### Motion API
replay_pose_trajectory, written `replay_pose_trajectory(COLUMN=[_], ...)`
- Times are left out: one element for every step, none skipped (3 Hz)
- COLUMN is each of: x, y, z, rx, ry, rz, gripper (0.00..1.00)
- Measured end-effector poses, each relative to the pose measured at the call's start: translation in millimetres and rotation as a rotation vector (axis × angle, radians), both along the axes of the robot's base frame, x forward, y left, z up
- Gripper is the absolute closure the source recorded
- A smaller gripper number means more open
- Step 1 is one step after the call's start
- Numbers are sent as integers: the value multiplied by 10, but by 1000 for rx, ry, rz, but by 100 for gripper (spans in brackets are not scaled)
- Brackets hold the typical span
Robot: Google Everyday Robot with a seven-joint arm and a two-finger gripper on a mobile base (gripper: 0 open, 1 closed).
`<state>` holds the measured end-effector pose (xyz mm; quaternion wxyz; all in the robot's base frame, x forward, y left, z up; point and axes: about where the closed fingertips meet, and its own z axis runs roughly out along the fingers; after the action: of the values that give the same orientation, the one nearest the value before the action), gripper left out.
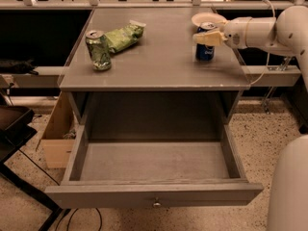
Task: Place pepsi can into top drawer
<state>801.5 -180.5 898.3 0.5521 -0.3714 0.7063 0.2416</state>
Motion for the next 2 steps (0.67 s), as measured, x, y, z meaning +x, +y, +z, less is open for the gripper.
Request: replay_pose_trajectory(x=[-65, -370], y=[29, 57], z=[271, 811], rx=[-53, -113], ry=[-27, -91], rz=[8, 22], gripper=[89, 100])
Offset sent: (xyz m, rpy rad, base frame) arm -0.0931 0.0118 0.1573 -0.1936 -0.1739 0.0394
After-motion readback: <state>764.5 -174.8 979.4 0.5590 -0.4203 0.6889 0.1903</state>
